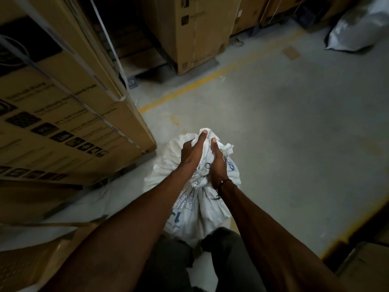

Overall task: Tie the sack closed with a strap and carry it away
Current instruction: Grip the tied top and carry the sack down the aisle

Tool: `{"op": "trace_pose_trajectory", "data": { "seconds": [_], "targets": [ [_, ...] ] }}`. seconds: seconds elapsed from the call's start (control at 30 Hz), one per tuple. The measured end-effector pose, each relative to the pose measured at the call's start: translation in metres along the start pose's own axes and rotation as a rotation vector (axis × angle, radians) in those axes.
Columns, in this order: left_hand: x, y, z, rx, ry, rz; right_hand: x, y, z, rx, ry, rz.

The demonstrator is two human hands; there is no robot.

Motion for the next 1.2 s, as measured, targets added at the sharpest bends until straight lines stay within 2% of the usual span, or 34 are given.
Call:
{"op": "trace_pose_trajectory", "data": {
  "seconds": [0.2,0.53,0.8,1.03,1.2],
  "targets": [
    [-0.041,0.055,0.000,-0.088,-0.043,0.106,-0.065,-0.075,0.024,0.045,0.035,-0.210],
    [-0.128,0.137,0.022,-0.202,-0.137,0.272,-0.160,-0.184,0.024,0.071,-0.010,-0.361],
    [-0.189,0.250,0.074,-0.181,-0.227,0.558,-0.212,-0.317,0.018,0.105,0.024,-0.604],
    [-0.252,0.333,0.129,-0.207,-0.320,0.726,-0.262,-0.422,-0.007,0.121,0.055,-0.772],
    [-0.298,0.376,0.175,-0.250,-0.414,0.849,-0.295,-0.488,-0.036,0.012,0.182,-0.888]
  ]
}}
Point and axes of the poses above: each hand's wrist, its own x-axis towards the middle knuckle, its own z-axis out of the palm, y = z × x, the point moved 1 cm from there along x, towards the middle knuckle, and after that the axes turned 3 degrees about z, right-handed, at the moved point
